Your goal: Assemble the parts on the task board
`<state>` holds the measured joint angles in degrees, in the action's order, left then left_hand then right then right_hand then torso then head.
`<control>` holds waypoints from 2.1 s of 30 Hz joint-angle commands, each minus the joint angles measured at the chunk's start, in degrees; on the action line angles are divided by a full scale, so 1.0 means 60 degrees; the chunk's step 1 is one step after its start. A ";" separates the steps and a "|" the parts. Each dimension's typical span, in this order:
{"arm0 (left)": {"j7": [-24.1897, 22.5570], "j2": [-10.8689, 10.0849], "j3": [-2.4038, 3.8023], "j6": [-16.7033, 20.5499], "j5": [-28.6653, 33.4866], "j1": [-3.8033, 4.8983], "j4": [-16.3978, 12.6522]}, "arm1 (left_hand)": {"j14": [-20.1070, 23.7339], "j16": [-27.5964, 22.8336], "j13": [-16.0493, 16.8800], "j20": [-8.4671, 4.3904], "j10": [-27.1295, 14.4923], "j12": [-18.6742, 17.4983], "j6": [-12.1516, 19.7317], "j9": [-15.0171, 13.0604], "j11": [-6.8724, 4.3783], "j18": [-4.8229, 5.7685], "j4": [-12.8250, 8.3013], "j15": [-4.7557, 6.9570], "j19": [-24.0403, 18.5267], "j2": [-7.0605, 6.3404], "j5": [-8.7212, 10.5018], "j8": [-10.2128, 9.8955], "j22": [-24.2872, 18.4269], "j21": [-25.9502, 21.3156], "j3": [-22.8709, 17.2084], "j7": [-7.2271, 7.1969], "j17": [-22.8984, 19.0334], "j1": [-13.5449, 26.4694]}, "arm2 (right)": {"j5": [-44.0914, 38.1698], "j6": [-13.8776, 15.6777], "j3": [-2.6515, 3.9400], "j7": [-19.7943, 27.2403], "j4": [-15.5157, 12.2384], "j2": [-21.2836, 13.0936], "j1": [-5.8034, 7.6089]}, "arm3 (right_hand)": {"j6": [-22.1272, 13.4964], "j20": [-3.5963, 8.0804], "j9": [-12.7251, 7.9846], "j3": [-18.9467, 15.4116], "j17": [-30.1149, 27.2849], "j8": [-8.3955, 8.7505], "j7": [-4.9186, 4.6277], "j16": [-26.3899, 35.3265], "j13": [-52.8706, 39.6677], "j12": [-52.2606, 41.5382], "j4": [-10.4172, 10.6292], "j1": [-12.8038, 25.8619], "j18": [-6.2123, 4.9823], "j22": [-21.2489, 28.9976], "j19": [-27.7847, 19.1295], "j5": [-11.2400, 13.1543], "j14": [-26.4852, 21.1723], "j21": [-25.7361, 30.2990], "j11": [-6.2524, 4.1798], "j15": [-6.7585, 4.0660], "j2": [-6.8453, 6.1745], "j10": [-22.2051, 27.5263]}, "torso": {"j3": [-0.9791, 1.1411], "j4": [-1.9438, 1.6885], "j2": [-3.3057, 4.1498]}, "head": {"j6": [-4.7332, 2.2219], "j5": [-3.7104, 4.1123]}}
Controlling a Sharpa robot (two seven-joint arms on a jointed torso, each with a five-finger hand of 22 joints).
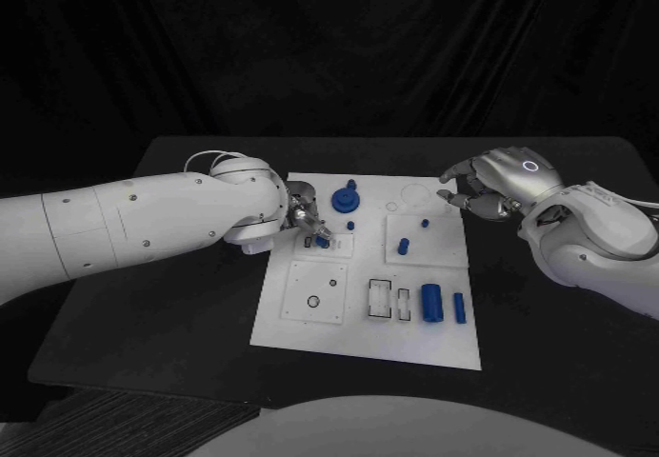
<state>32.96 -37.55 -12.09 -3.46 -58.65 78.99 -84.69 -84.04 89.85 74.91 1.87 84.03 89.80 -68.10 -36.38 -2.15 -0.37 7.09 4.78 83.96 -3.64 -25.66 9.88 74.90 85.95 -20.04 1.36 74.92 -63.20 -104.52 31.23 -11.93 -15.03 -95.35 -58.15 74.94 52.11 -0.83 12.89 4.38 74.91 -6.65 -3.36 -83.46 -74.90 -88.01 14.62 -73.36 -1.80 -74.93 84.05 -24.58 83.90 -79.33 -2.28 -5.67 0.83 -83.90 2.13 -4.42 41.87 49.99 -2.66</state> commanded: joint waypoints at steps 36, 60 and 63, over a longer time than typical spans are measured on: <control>-0.0341 0.0092 -0.0011 0.0106 0.0042 -0.0130 0.0084 | -0.0994 0.0025 0.2515 -0.0058 0.0995 0.0034 0.0091 -0.0157 -0.0063 -0.0206 -0.0461 0.0048 0.0249 0.0132 0.0467 -0.0138 0.1887 -0.0153 -0.0491 -0.0003 0.2513 0.0045 | -0.0029 -0.0063 0.0005 -0.0211 0.0007 0.0000 -0.0078 | 0.0073 -0.0002 -0.0020 0.0051 0.0558 0.0044 -0.0010 0.0062 -0.2113 0.0026 -0.0011 -0.0113 -0.0111 -0.1967 0.0327 -0.0060 0.0658 0.0052 0.0030 0.0017 0.0002 -0.0774 | 0.0007 -0.0002 -0.0004 | 0.0002 -0.0005; -0.0409 -0.0142 -0.0011 0.0347 0.0042 -0.0140 -0.0066 | -0.0994 0.0025 0.2515 -0.0060 0.0995 0.0034 0.0087 -0.0168 -0.0057 -0.0207 -0.0444 0.0048 0.0249 0.0132 0.0434 -0.0140 0.1887 -0.0157 -0.0483 0.0006 0.2513 0.0081 | -0.0029 -0.0087 0.0005 -0.0222 0.0036 -0.0006 -0.0140 | 0.0066 -0.0003 -0.0031 0.0079 0.0549 0.0057 -0.0012 0.0067 -0.2103 0.0035 -0.0024 -0.0134 -0.0112 -0.1965 0.0326 -0.0072 0.0656 0.0057 0.0032 0.0019 -0.0001 -0.0768 | -0.0001 -0.0002 -0.0004 | 0.0002 -0.0017; -0.0469 -0.0197 -0.0011 0.0560 0.0041 -0.0140 -0.0110 | -0.0994 0.0025 0.2515 -0.0061 0.0995 0.0034 0.0075 -0.0177 -0.0060 -0.0202 -0.0452 0.0049 0.0263 0.0118 0.0403 -0.0136 0.1897 -0.0145 -0.0481 -0.0001 0.2513 0.0086 | -0.0029 -0.0093 0.0005 -0.0225 0.0047 -0.0004 -0.0152 | 0.0066 -0.0003 -0.0031 0.0079 0.0549 0.0057 -0.0012 0.0067 -0.2103 0.0035 -0.0024 -0.0134 -0.0112 -0.1965 0.0326 -0.0072 0.0656 0.0057 0.0032 0.0019 -0.0001 -0.0768 | -0.0009 -0.0008 0.0003 | 0.0002 -0.0021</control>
<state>31.04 -38.58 -12.10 -1.77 -58.51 78.32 -85.25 -83.95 89.85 74.91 1.87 84.01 89.80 -67.76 -37.38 -2.16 -1.29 5.44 4.69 83.96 -3.18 -22.88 9.08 74.90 85.08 -22.01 1.45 74.91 -62.63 -104.52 30.88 -11.93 -15.25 -95.10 -58.14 74.17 52.11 -0.83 12.79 4.52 74.90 -6.65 -3.36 -83.19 -74.92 -88.02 14.46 -73.83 -1.80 -74.91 84.05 -24.81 83.90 -79.33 -2.28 -5.68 0.83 -83.89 2.13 -4.44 41.86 49.99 -2.75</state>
